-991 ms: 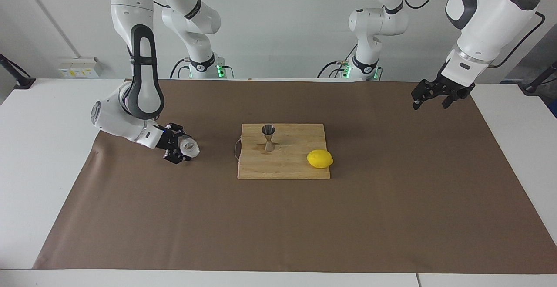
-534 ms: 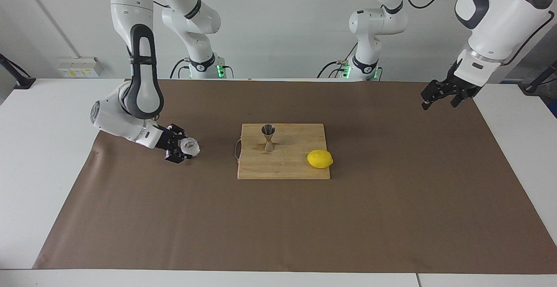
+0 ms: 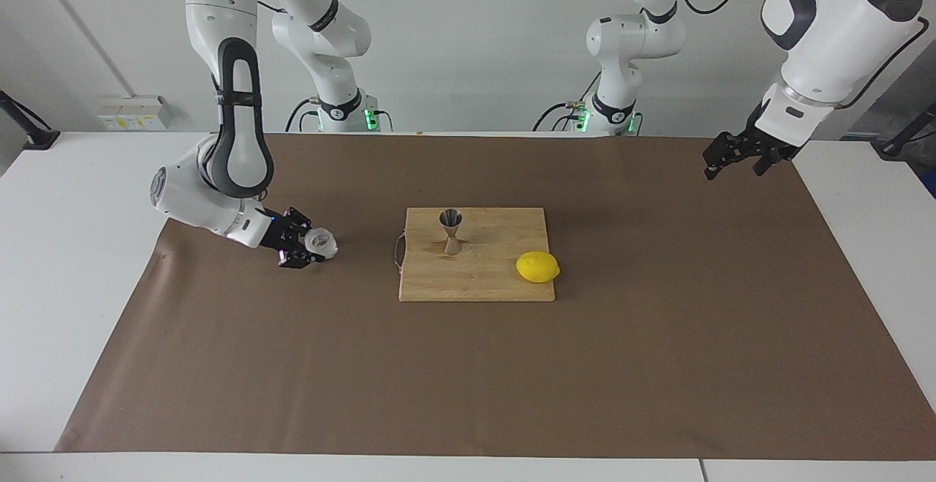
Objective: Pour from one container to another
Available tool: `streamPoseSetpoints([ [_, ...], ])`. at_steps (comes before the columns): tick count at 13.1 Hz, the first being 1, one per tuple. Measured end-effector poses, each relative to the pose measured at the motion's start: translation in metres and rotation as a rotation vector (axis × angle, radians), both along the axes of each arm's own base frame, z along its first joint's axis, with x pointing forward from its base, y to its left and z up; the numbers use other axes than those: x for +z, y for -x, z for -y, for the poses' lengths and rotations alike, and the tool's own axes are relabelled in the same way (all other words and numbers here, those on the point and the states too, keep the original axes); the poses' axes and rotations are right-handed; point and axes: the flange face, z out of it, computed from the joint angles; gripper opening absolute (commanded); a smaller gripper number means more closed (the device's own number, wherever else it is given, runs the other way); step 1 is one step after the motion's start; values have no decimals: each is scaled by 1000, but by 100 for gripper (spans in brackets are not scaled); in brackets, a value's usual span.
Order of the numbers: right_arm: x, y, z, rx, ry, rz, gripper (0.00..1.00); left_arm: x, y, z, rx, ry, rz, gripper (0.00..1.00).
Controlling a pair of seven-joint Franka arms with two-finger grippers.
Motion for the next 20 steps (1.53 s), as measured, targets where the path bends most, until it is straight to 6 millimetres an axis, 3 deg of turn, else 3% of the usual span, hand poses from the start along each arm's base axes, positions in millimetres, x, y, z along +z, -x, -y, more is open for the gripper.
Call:
streamPoseSetpoints([
  [4,33,-5,-7,-82,21,-7,0,20,8,8,-15,-1,-17,100],
  [6,56,-8,-22,-103,32,0,0,25,10,10,-21,-1,-9,100],
  [11,111,-10,-90,-162,58,-5,0,31,14,27,-56,-2,3,100],
  [20,158,-12,-204,-204,186,32,0,35,16,27,-57,-2,10,100],
])
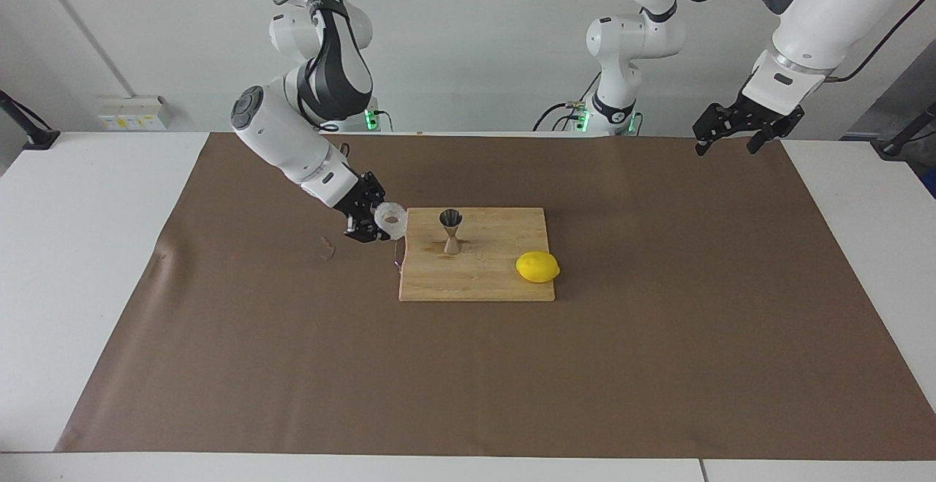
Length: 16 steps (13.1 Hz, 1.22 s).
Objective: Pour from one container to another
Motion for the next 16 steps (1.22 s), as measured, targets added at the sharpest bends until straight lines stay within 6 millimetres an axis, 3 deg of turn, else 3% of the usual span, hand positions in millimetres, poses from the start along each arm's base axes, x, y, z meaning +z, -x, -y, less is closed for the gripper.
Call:
streamPoseSetpoints([
  [3,16,4,-39,-4,74,11,0,0,0,-3,6,0,0,100],
  [7,21,13,-77,-9,161,42,0,0,0,-6,11,0,0,100],
  [16,20,29,-110,81,361,121,0,0,0,-6,11,0,0,100],
])
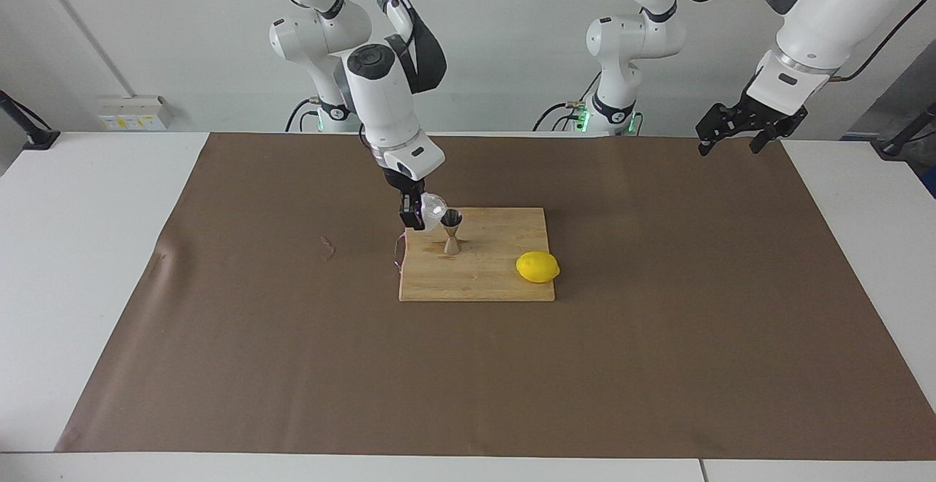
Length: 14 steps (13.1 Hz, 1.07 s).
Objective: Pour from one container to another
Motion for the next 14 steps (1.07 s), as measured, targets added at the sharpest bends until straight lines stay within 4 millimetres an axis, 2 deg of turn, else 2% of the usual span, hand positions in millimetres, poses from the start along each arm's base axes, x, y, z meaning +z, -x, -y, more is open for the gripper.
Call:
streamPoseSetpoints([
  [3,-2,8,-12,74,83,21,0,0,0,0,0,0,0,100],
  [6,1,8,-14,132,167,60,0,0,0,0,0,0,0,100],
  [10,12,17,-39,229,273,105,0,0,0,0,0,0,0,100],
  [14,11,18,-46,295,361,154,0,0,0,0,0,0,0,100],
])
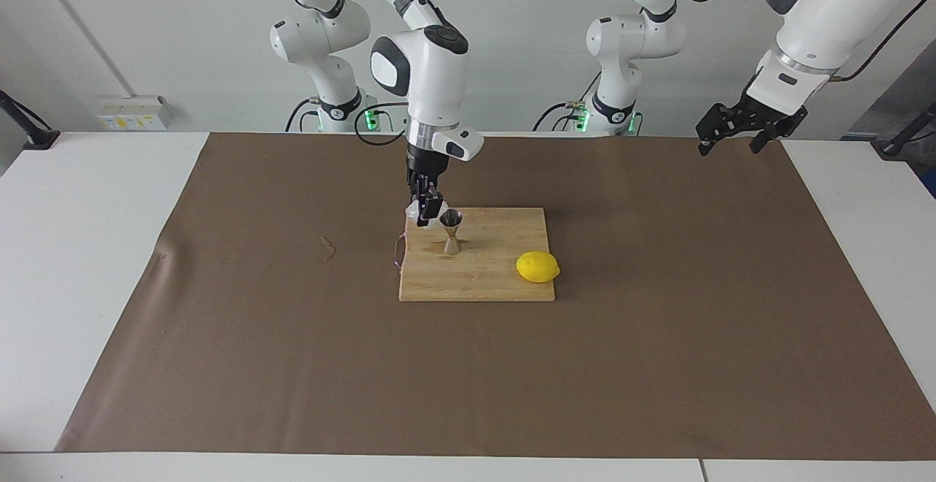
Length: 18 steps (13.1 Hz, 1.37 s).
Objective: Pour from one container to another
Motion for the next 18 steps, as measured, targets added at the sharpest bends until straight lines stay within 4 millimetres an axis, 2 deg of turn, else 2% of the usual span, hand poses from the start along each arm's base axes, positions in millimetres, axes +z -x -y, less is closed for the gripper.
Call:
streamPoseSetpoints([
  [6,5,8,-18,92,78,63,0,0,0,0,0,0,0,100],
  [18,10,15,-32,191,180,141,0,0,0,0,0,0,0,100],
])
